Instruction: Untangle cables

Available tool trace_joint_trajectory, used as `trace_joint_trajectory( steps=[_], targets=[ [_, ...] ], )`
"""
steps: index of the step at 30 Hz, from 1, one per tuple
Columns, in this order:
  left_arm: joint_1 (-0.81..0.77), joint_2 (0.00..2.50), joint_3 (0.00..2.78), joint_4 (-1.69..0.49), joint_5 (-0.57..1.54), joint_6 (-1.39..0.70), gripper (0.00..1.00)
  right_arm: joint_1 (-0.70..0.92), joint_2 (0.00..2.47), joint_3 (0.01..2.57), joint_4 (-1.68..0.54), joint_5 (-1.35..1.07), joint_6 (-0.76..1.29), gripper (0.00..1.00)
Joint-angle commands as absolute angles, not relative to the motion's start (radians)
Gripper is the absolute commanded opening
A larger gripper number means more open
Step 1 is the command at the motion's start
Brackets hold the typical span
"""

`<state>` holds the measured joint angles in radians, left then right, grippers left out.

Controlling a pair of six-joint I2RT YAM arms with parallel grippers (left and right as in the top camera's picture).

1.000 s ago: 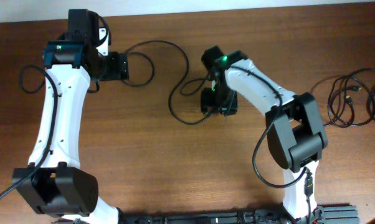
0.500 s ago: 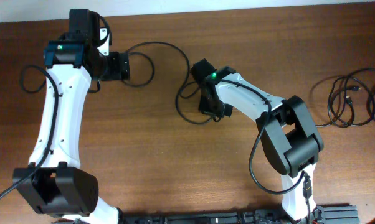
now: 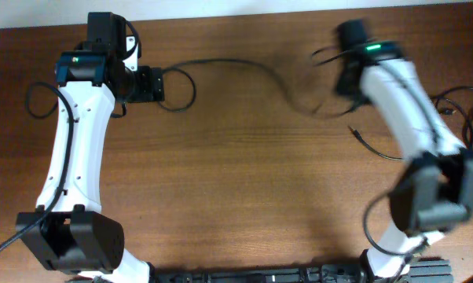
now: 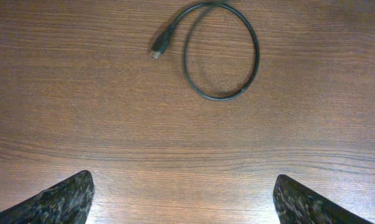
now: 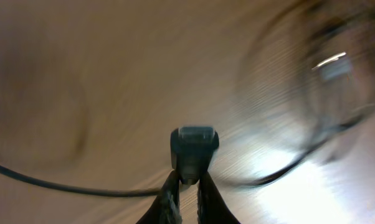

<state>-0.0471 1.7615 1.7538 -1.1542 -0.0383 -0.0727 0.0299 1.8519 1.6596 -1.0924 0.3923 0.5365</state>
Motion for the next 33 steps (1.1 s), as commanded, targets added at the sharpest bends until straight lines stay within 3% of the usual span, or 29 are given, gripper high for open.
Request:
trace_joint_trajectory(
  steps=[1, 7, 8, 9, 10, 13, 15, 19, 25, 33],
  targets=[
    [-0.045, 1.768, 1.755, -1.154, -0.041, -0.083, 0.92, -0.204, 1.761, 1.695, -1.105, 0.5, 0.472, 0.04],
    [-0.045, 1.768, 1.755, -1.154, -0.041, -0.083, 0.93, -0.625, 1.77, 1.694, -1.079, 0.071, 0.486, 0.04],
    [-0.045, 1.768, 1.755, -1.154, -0.041, -0.083, 0.93, -0.654, 1.772, 1.694, -1.055, -0.02, 0.48, 0.16],
    [-0.045, 1.768, 1.755, -1.154, -0.041, -0.083, 0.93, -0.663, 1.772, 1.694, -1.037, -0.099, 0.441, 0.47],
    [-0.045, 1.768, 1.755, -1.154, -0.041, -0.083, 0.92, -0.654, 1.772, 1.694, -1.025, -0.17, 0.387, 0.63],
    [-0.045, 1.768, 1.755, -1.154, -0.041, -0.083, 0.93, -0.57, 1.774, 1.694, -1.029, -0.186, 0.369, 0.72],
    [-0.045, 1.768, 1.755, -1.154, -0.041, -0.083, 0.93, -0.493, 1.774, 1.692, -1.029, -0.208, 0.315, 0.73],
    [-0.045, 1.768, 1.755, -1.154, -0.041, -0.083, 0.93, -0.181, 1.8, 1.687, -1.021, -0.218, 0.158, 0.73],
    [-0.045, 1.768, 1.755, -1.155, -0.041, -0.083, 0.93, 0.232, 2.01, 1.687, -0.91, -0.214, -0.056, 0.74],
    [-0.045, 1.768, 1.755, -1.155, -0.041, -0.083, 0.93, 0.416, 2.177, 1.687, -0.704, -0.214, -0.052, 0.74]
  ],
)
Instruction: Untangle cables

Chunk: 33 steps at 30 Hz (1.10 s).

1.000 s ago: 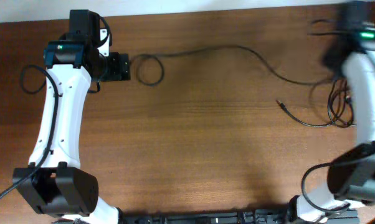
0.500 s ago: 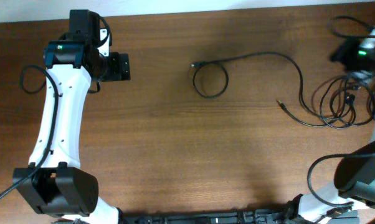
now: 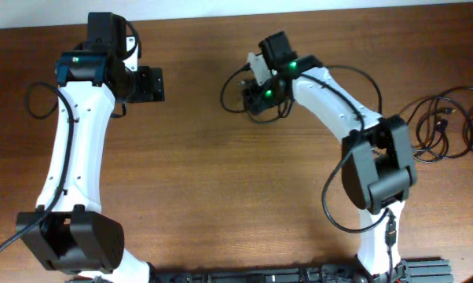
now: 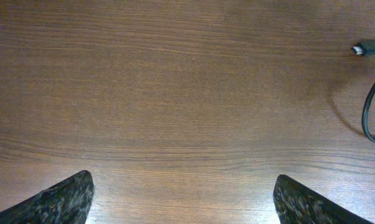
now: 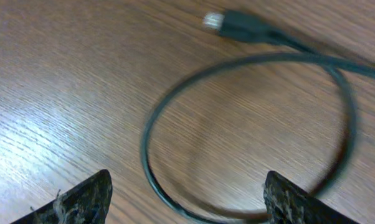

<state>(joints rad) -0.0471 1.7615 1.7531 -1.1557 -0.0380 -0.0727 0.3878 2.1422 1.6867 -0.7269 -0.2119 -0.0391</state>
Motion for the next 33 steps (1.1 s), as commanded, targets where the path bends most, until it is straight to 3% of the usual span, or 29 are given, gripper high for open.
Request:
trace_joint_trajectory(
  steps=[1, 6, 10, 13, 14, 18, 21, 24, 28, 33],
  targets=[
    [-0.045, 1.768, 1.755, -1.155, -0.041, -0.083, 0.93, 0.426, 2.183, 1.687, -0.691, -0.213, -0.046, 0.74],
    [-0.045, 1.768, 1.755, -1.155, -0.041, -0.083, 0.93, 0.447, 2.247, 1.687, -0.654, -0.215, -0.015, 0.7],
    [-0.045, 1.768, 1.755, -1.155, -0.041, -0.083, 0.93, 0.447, 2.253, 1.687, -0.635, -0.215, 0.043, 0.39],
    [-0.045, 1.768, 1.755, -1.155, -0.041, -0.083, 0.93, 0.447, 2.254, 1.687, -0.639, -0.215, 0.155, 0.36],
    [-0.045, 1.768, 1.755, -1.155, -0.041, -0.083, 0.93, 0.447, 2.254, 1.687, -0.648, -0.215, 0.214, 0.27],
    [-0.045, 1.768, 1.755, -1.155, -0.041, -0.083, 0.93, 0.443, 2.254, 1.687, -0.643, -0.292, 0.429, 0.16],
    [-0.045, 1.768, 1.755, -1.161, -0.041, -0.083, 0.93, 0.431, 2.254, 1.687, -0.584, -0.495, 0.447, 0.04],
    [-0.045, 1.768, 1.755, -1.163, -0.041, -0.083, 0.93, 0.409, 2.254, 1.687, -0.524, -0.697, 0.447, 0.04],
    [-0.045, 1.768, 1.755, -1.165, -0.041, -0.083, 0.93, 0.286, 2.254, 1.687, -0.263, -1.235, 0.448, 0.04],
    [-0.045, 1.768, 1.755, -1.165, -0.041, -0.083, 0.93, 0.035, 2.252, 1.687, -0.194, -1.477, 0.518, 0.04]
  ],
)
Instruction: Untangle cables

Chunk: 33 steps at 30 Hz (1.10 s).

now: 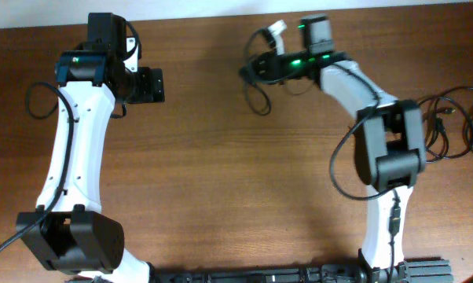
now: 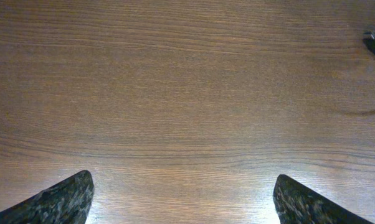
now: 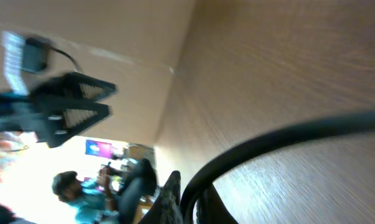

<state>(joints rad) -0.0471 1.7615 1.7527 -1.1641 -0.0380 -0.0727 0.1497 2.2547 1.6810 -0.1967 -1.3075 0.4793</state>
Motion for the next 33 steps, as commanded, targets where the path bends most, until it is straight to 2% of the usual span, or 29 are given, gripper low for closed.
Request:
trace_joint_trajectory(
  steps=[1, 8, 11, 13, 19, 22, 27, 29, 32, 33],
  targets=[
    [-0.045, 1.768, 1.755, -1.165, -0.041, -0.083, 0.93, -0.019, 2.252, 1.687, -0.194, -1.486, 0.557, 0.04],
    [-0.045, 1.768, 1.755, -1.165, -0.041, -0.083, 0.93, -0.495, 2.203, 1.7, -0.165, -1.552, 0.758, 0.04],
    [-0.045, 1.768, 1.755, -1.164, -0.041, -0.083, 0.93, -0.647, 2.156, 1.711, -0.15, -1.552, 0.78, 0.04],
    [-0.045, 1.768, 1.755, -1.164, -0.041, -0.083, 0.93, -0.69, 2.144, 1.71, -0.161, -1.552, 0.779, 0.04],
    [-0.045, 1.768, 1.755, -1.165, -0.041, -0.083, 0.93, -0.609, 2.144, 1.707, -0.168, -1.476, 0.738, 0.04],
    [-0.045, 1.768, 1.755, -1.165, -0.041, -0.083, 0.93, -0.54, 2.144, 1.707, -0.203, -1.328, 0.727, 0.04],
    [-0.045, 1.768, 1.755, -1.174, -0.041, -0.083, 0.93, -0.363, 2.144, 1.71, -0.648, -0.76, 0.294, 0.04],
    [-0.045, 1.768, 1.755, -1.176, -0.041, -0.083, 0.93, -0.273, 2.144, 1.725, -0.744, -0.583, 0.168, 0.13],
    [-0.045, 1.768, 1.755, -1.176, -0.041, -0.083, 0.93, -0.11, 2.144, 1.728, -0.775, -0.485, -0.005, 0.37],
    [-0.045, 1.768, 1.755, -1.176, -0.041, -0.083, 0.93, -0.058, 2.144, 1.728, -0.77, -0.453, -0.044, 0.38]
  ],
)
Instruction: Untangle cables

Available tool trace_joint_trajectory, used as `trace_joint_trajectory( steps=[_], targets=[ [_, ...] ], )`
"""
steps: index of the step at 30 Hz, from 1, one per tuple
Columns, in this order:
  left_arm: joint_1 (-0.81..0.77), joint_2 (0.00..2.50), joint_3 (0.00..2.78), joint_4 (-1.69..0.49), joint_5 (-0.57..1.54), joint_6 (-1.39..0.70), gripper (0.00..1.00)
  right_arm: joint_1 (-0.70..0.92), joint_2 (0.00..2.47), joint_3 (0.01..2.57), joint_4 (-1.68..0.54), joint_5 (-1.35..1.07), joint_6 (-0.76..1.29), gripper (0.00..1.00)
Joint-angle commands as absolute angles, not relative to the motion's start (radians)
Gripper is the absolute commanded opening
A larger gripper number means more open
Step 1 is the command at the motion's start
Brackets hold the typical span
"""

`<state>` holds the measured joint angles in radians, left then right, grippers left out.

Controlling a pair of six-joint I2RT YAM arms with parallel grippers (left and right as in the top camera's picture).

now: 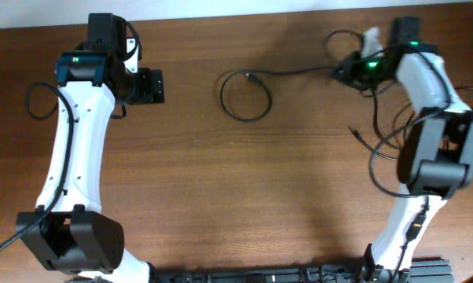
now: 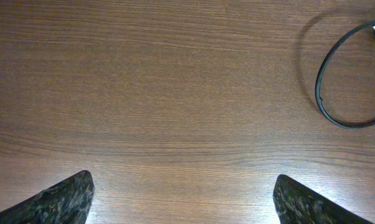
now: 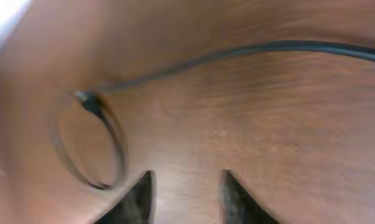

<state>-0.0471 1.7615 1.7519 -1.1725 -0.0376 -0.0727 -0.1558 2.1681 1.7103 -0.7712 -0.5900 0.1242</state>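
A black cable lies on the wooden table [image 1: 221,181]. Its loop [image 1: 246,97] sits in the middle back, with the plug [image 1: 253,77] at the loop's top. From there the cable runs right toward my right gripper [image 1: 349,72]. In the right wrist view the loop [image 3: 91,143] is blurred at the left and the cable's run [image 3: 268,48] crosses the top. That gripper [image 3: 187,199] is open with only wood between its fingers. My left gripper [image 1: 148,85] is open at the back left. The loop [image 2: 346,81] shows at the right of its view, far from its fingers [image 2: 50,202].
More black cables [image 1: 394,130] lie tangled at the right, around my right arm, with a loose plug end [image 1: 353,130] pointing left. Further strands [image 1: 456,106] reach the table's right edge. The table's back edge [image 1: 221,14] runs close behind both grippers.
My right gripper was shut on the cable at the back middle. It is now open further right, and the cable lies on the table with its loop in the middle. The left arm is still.
My right gripper first held a plug at the back right, with the cable's loop next to my left gripper. It then stood open over the loop at the middle, then was shut on the cable. Now it is open at the right, the loop resting mid-table.
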Motion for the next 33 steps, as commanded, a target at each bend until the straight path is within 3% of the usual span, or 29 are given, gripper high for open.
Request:
trace_joint_trajectory(
  steps=[1, 7, 10, 29, 32, 33],
  targets=[
    [-0.045, 1.768, 1.755, -1.176, -0.041, -0.083, 0.93, 0.001, 2.144, 1.728, -0.767, -0.408, -0.099, 0.38],
    [-0.045, 1.768, 1.755, -1.18, -0.041, -0.083, 0.93, 0.303, 2.16, 1.726, -0.633, -0.03, -0.263, 0.37],
    [-0.045, 1.768, 1.755, -1.184, -0.041, -0.083, 0.93, 0.368, 2.188, 1.726, -0.532, -0.018, -0.262, 0.46],
    [-0.045, 1.768, 1.755, -1.169, -0.041, -0.083, 0.95, 0.399, 2.36, 1.726, -0.35, -0.014, -0.254, 0.41],
    [-0.045, 1.768, 1.755, -1.168, -0.041, -0.083, 0.94, 0.398, 2.365, 1.726, -0.342, 0.004, -0.254, 0.3],
    [-0.045, 1.768, 1.755, -1.168, -0.041, -0.083, 0.94, 0.398, 2.365, 1.727, -0.349, 0.041, -0.253, 0.21]
  ],
)
